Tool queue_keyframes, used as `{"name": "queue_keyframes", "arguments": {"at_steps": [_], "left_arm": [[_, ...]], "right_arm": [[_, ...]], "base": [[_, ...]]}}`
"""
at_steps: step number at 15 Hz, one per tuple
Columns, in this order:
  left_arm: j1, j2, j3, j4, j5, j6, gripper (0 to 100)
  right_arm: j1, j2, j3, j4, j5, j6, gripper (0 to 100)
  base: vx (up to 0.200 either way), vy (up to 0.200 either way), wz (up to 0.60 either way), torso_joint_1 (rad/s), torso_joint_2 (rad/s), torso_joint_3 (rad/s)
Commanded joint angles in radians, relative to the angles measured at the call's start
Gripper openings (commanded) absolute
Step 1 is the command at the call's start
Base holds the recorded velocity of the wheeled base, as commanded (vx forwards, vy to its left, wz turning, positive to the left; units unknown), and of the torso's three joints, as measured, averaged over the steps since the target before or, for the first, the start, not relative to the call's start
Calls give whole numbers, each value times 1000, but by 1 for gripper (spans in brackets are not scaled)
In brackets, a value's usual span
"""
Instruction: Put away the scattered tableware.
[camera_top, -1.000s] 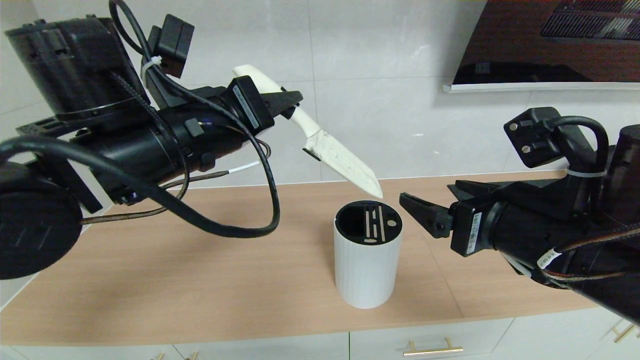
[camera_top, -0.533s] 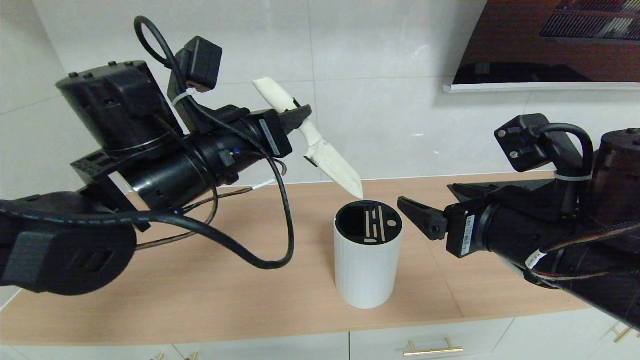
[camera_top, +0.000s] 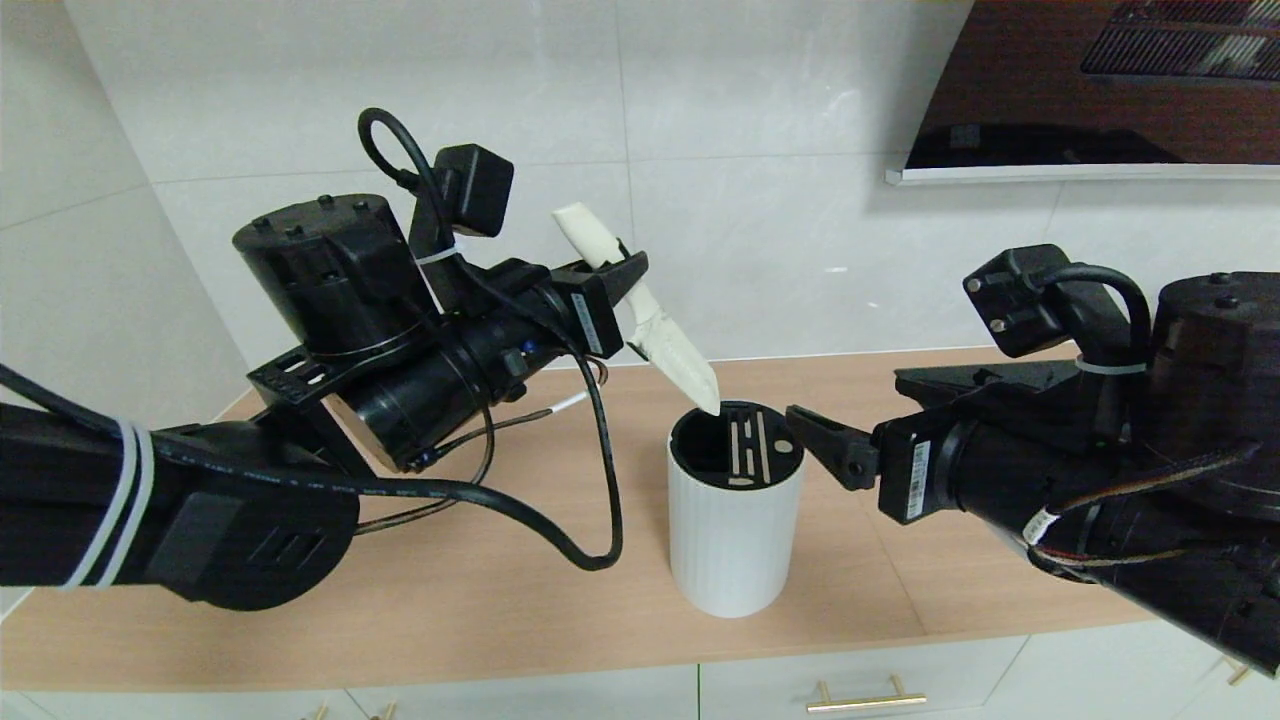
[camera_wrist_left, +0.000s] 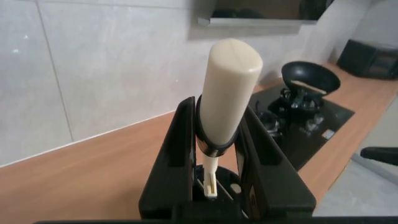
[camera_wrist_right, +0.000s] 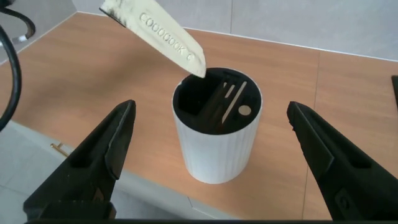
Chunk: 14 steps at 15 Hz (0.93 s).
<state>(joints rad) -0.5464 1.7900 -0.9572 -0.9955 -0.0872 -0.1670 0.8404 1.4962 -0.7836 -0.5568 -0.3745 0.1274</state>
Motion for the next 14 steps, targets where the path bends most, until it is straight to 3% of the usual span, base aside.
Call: {"name": "queue_keyframes", "arguments": {"at_steps": [1, 4, 9, 14], "left_arm": [[-6, 15, 11, 2, 0, 30, 0], [-24, 14, 45, 2, 3, 104, 0], [-47, 19, 54, 15, 6, 106, 0], [-64, 48, 57, 90, 4, 106, 0]], "right_arm": [[0, 12, 0, -2, 0, 0, 100], [0, 15, 0, -2, 0, 0, 100], [0, 24, -2, -2, 0, 0, 100], [2, 38, -2, -2, 0, 0, 100]], "base": [[0, 0, 0, 0, 0, 0], [0, 0, 0, 0, 0, 0], [0, 0, 0, 0, 0, 0], [0, 0, 0, 0, 0, 0]]}}
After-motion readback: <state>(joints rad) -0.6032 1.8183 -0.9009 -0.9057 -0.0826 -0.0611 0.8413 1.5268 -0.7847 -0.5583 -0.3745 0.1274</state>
